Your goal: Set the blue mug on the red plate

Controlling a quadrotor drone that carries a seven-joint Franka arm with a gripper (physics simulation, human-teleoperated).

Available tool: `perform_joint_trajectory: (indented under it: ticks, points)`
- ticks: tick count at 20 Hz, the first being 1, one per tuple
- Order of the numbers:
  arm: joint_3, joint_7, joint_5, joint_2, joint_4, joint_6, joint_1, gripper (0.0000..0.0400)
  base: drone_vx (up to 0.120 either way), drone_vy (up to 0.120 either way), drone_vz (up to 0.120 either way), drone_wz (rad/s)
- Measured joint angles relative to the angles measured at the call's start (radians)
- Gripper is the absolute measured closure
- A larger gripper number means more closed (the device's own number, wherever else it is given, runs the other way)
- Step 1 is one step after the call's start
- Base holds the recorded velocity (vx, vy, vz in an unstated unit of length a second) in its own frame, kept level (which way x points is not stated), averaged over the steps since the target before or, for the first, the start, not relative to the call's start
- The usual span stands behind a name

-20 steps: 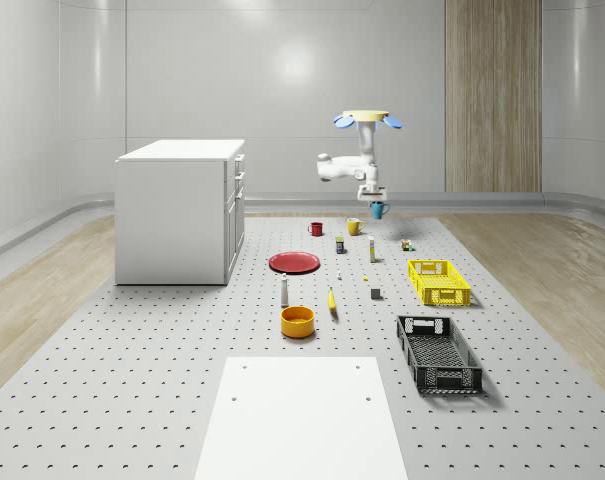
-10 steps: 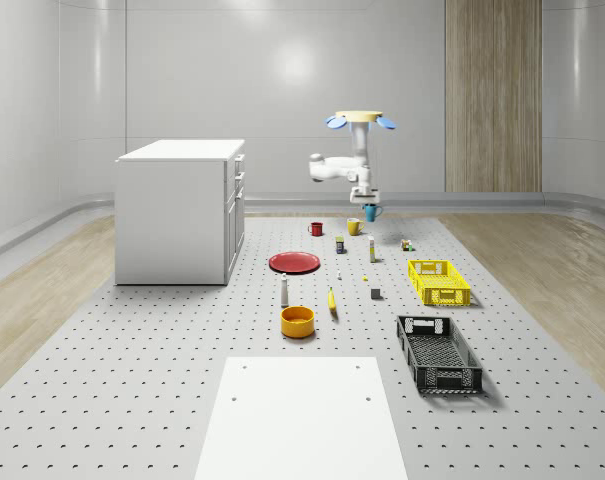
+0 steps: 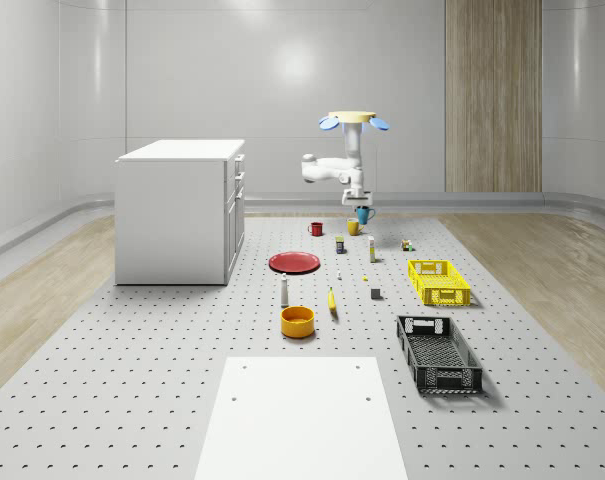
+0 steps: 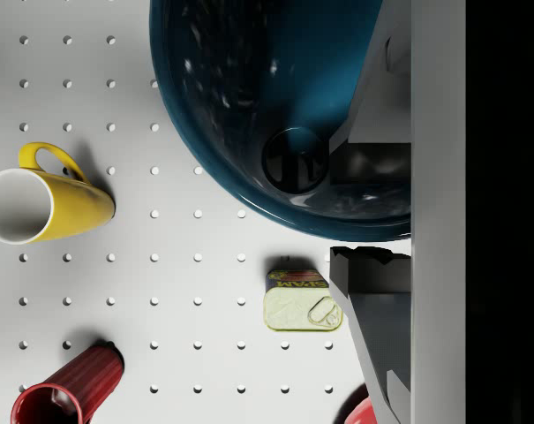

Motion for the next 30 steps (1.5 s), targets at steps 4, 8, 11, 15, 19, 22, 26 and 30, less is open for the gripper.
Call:
perform_joint_trajectory:
  ticks: [4, 8, 11, 15, 19, 22, 26, 30]
  points:
    - [0.001, 0.001, 0.003, -0.008, 0.0, 0.008, -0.001, 0.03, 0.12, -0.12, 0.0, 0.0]
    - [0.002, 0.002, 0.006, -0.016, 0.0, 0.015, -0.002, 0.03, 0.12, -0.12, 0.0, 0.0]
    - [0.002, 0.002, 0.008, -0.021, 0.001, 0.02, -0.003, 0.03, 0.12, -0.12, 0.0, 0.0]
    - [0.003, 0.003, 0.011, -0.028, 0.001, 0.026, -0.004, 0.03, 0.12, -0.12, 0.0, 0.0]
    - [0.004, 0.004, 0.013, -0.034, 0.001, 0.031, -0.005, 0.03, 0.12, -0.12, 0.0, 0.0]
    - [0.004, 0.004, 0.015, -0.038, 0.001, 0.036, -0.005, 0.03, 0.12, -0.12, 0.0, 0.0]
    - [0.005, 0.005, 0.017, -0.044, 0.001, 0.041, -0.006, 0.03, 0.12, -0.12, 0.0, 0.0]
    - [0.005, 0.005, 0.019, -0.049, 0.001, 0.045, -0.007, 0.03, 0.12, -0.12, 0.0, 0.0]
